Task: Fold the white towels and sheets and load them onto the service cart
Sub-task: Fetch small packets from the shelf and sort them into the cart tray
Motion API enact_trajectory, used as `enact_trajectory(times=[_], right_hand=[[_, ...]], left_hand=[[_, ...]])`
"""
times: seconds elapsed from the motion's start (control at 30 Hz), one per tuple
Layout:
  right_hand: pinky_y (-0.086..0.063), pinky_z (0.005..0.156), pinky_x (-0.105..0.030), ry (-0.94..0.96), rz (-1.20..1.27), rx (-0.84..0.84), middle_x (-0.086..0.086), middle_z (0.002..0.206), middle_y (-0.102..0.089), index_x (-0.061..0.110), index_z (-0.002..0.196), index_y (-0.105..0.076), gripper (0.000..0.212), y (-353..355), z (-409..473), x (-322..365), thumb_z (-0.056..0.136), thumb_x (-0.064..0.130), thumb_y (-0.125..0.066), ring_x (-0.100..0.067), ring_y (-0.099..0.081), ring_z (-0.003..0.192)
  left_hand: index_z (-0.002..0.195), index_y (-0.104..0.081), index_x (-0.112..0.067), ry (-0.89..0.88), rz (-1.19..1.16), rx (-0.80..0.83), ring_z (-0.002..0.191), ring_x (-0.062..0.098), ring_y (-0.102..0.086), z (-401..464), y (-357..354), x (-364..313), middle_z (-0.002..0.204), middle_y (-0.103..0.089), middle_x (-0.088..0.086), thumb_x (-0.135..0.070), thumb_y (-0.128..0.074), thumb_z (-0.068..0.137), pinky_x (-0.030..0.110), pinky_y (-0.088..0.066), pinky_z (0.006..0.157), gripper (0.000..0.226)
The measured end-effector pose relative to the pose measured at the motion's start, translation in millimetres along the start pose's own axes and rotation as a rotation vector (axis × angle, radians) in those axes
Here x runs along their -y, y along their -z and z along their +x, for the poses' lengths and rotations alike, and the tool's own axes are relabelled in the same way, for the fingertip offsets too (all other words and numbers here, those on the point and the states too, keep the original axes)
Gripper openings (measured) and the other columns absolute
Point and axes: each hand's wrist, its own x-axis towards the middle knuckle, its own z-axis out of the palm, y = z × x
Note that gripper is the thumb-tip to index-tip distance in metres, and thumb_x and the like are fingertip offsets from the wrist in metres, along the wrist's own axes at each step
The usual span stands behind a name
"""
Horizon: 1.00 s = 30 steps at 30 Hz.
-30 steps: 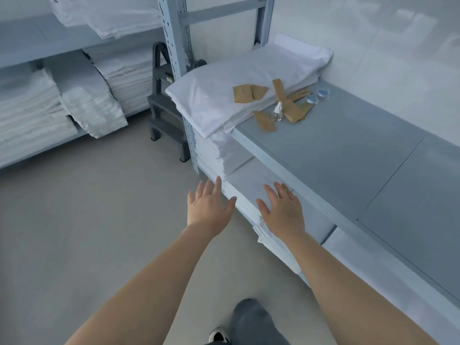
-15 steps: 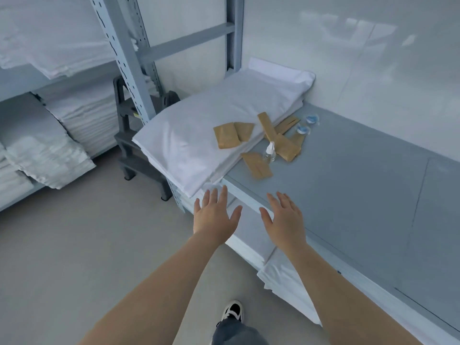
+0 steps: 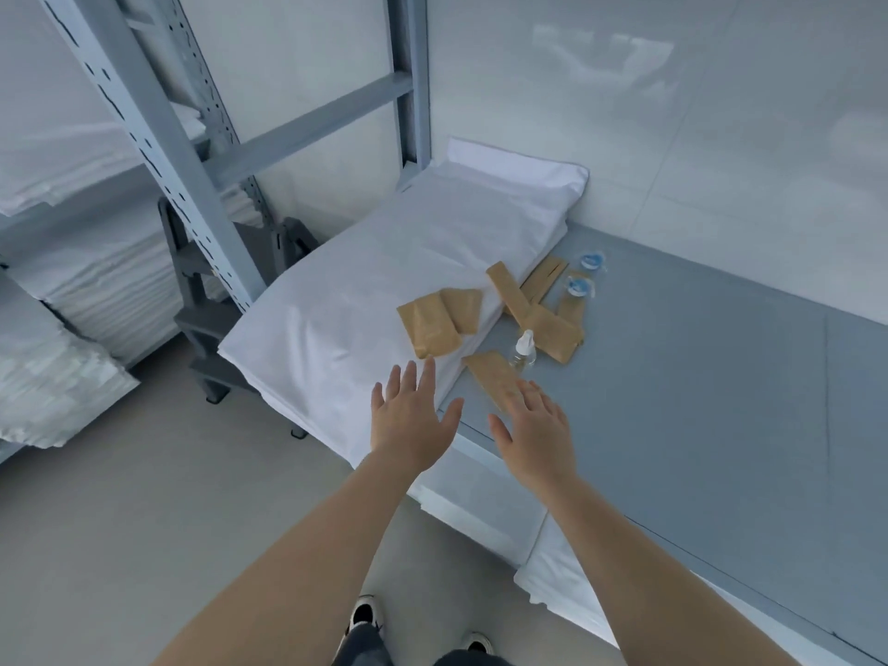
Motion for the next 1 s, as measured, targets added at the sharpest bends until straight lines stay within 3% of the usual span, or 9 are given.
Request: enact_trajectory(times=[0.2, 0.43, 0.7, 1.0], right_hand=[[-0.019, 0.116, -0.039, -0.052, -0.064, -0.046, -0.001, 0.157, -0.026, 0.024, 0.150, -0.026, 0.054, 0.5, 24.6, 22.4, 0.101, 0.045, -0.032, -0.019, -0.017, 0.146], [-0.018, 0.117, -0.040, -0.095, -0.009, -0.087, -0.002, 0.157, -0.025, 0.026, 0.147, -0.033, 0.050, 5.9, 59.0, 49.9, 0.100, 0.043, -0.036, -0.020, -0.015, 0.147], [-0.015, 0.118, -0.041, -0.130, -0.030, -0.103, -0.003, 0.158, -0.022, 0.028, 0.149, -0.029, 0.053, -0.8, 84.3, 52.0, 0.099, 0.043, -0.038, -0.020, -0.012, 0.148], [-0.017, 0.117, -0.038, -0.149, -0.050, -0.112, -0.004, 0.157, -0.025, 0.028, 0.149, -0.029, 0.052, -3.1, 92.6, 39.4, 0.100, 0.044, -0.038, -0.020, -0.015, 0.147]], left_hand=[[0.153, -0.007, -0.022, -0.105, -0.014, 0.006, 0.149, 0.025, -0.006, 37.6, 4.7, 15.4, 0.161, -0.014, 0.004, -0.062, -0.026, 0.094, 0.046, -0.008, 0.120, 0.074], [0.154, -0.004, -0.019, -0.209, -0.061, 0.017, 0.148, 0.027, -0.004, 85.0, 8.5, 24.3, 0.161, -0.009, 0.011, -0.063, -0.037, 0.091, 0.044, -0.009, 0.119, 0.084], [0.153, 0.005, -0.021, -0.324, 0.031, 0.121, 0.147, 0.038, 0.007, 137.9, -0.4, 14.9, 0.160, 0.003, 0.016, -0.065, -0.044, 0.087, 0.049, -0.004, 0.119, 0.093], [0.154, -0.006, -0.021, -0.348, 0.102, 0.143, 0.147, 0.036, 0.001, 144.9, -11.5, 24.1, 0.160, -0.006, 0.015, -0.061, -0.035, 0.094, 0.050, -0.005, 0.119, 0.078]])
